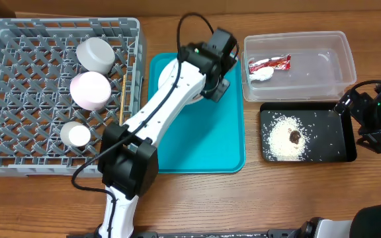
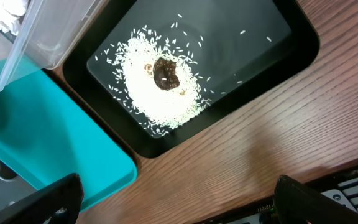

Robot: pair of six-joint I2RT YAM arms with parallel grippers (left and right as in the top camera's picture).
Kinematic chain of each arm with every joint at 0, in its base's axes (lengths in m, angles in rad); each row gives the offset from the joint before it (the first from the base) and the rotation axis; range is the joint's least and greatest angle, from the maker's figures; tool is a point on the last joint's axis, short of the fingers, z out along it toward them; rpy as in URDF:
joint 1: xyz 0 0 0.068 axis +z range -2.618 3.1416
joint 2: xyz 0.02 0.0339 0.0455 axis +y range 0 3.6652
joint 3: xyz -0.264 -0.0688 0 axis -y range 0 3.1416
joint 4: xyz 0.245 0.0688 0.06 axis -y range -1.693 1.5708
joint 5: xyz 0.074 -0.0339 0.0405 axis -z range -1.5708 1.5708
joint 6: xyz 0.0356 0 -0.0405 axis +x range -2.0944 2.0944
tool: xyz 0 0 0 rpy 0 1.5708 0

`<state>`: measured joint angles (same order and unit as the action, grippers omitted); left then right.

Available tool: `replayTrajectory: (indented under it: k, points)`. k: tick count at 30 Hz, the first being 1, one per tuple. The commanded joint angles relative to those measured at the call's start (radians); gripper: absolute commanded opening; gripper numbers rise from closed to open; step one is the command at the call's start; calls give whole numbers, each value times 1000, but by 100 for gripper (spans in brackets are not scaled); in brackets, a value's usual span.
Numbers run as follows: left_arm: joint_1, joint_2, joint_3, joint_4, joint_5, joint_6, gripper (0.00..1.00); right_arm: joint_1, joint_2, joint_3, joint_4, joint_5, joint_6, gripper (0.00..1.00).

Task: Sort waste into correct bins and load items into the dishwasher
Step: 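Lift the white plate and lower it upright into the rack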

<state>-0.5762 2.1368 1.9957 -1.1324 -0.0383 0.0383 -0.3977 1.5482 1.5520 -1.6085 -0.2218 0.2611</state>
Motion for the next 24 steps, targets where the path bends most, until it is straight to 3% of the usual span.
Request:
replayTrajectory:
  k: [1,8,13,24]
  points:
    - [16,5,150,-64,5,-90,4,-1,-15,13,4,-8,-4,100]
    - [95,-2,357,-251,6,-182,4,-1,-15,13,2,-8,-4,100]
    - [173,-26,408,-344,41,-222,4,-1,-15,13,2,-8,-4,100]
    - [381,-39,408,-392,484,-134,4,-1,-15,13,2,-7,-4,100]
